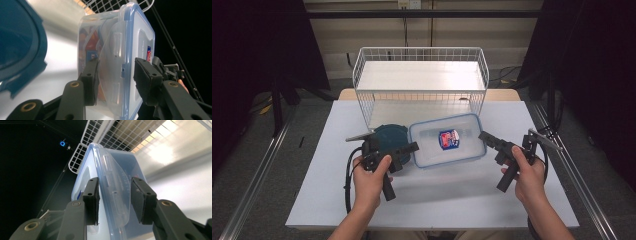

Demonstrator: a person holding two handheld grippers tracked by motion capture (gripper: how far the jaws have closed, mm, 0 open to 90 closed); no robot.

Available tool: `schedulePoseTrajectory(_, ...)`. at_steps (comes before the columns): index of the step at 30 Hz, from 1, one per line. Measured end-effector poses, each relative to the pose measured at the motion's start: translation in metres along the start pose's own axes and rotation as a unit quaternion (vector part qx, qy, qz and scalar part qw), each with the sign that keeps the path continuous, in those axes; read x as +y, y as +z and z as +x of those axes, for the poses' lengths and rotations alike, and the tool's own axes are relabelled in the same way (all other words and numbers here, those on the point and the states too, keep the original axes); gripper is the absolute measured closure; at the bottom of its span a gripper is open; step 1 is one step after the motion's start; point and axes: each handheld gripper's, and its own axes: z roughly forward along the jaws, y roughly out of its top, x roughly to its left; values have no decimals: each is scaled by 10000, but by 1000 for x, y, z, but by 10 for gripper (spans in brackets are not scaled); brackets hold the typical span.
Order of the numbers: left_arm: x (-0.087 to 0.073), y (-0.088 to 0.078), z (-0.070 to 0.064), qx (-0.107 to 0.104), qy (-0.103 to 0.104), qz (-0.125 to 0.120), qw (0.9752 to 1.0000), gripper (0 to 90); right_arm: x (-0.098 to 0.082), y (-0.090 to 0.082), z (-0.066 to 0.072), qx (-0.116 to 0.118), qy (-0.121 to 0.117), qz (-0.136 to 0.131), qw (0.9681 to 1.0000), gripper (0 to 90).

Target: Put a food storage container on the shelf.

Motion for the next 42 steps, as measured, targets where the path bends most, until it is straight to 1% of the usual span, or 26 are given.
schedulePoseTrajectory(1,3,-1,-2,3,9,-12,10000,563,1,1,2,3,-10,-14,10000,603)
schedulePoseTrajectory(3,9,-3,-6,17,91,-51,9999,563,4,4,6,33,10,-48,10000,603)
schedulePoseTrajectory(7,19,-6,-11,3,104,-171,9998,563,9,10,16,82,-18,-117,9999,603)
schedulePoseTrajectory(9,23,-9,-12,19,145,-174,9997,563,11,14,19,90,-29,-142,9999,603)
schedulePoseTrajectory(12,29,-11,-13,16,121,-227,9997,563,12,20,23,124,-34,-161,9998,603)
schedulePoseTrajectory(13,31,-13,-12,-1,132,-198,9997,564,13,22,25,124,-43,-173,9998,604)
schedulePoseTrajectory(15,35,-15,-13,17,152,-275,9995,564,14,26,28,145,-42,-196,9997,604)
schedulePoseTrajectory(19,45,-19,-14,-37,147,-340,9993,564,18,34,36,181,-77,-236,9995,605)
schedulePoseTrajectory(20,48,-20,-15,-58,158,-354,9992,564,20,36,38,198,-117,-237,9995,605)
schedulePoseTrajectory(24,57,-23,-17,-82,209,-425,9988,565,23,43,45,251,-50,-253,9994,605)
schedulePoseTrajectory(26,61,-24,-18,-88,221,-470,9986,566,26,47,47,261,-72,-277,9992,605)
schedulePoseTrajectory(27,63,-24,-18,-93,187,-517,9984,566,27,48,48,273,-73,-288,9992,605)
schedulePoseTrajectory(28,64,-25,-18,-107,222,-501,9984,567,28,50,50,277,-74,-283,9992,606)
schedulePoseTrajectory(29,66,-25,-19,-77,164,-567,9982,567,29,51,51,275,-83,-297,9991,605)
schedulePoseTrajectory(30,68,-26,-18,-99,209,-553,9982,567,30,53,52,274,-108,-308,9991,605)
schedulePoseTrajectory(31,69,-26,-18,-88,198,-587,9980,567,31,55,53,267,-103,-301,9991,606)
schedulePoseTrajectory(32,71,-26,-17,-89,234,-571,9981,567,32,57,55,270,-88,-325,9991,606)
schedulePoseTrajectory(33,73,-26,-17,-128,197,-617,9978,567,33,60,56,278,-92,-343,9990,606)
schedulePoseTrajectory(35,77,-27,-18,-151,189,-690,9973,569,34,63,58,289,-79,-369,9989,607)
schedulePoseTrajectory(36,78,-27,-18,-166,169,-718,9971,569,35,65,59,327,-78,-428,9985,607)
schedulePoseTrajectory(37,80,-28,-19,-159,206,-734,9970,570,36,66,60,341,-66,-447,9984,607)
schedulePoseTrajectory(42,88,-29,-21,-189,215,-867,9958,570,39,74,65,381,-87,-539,9978,608)
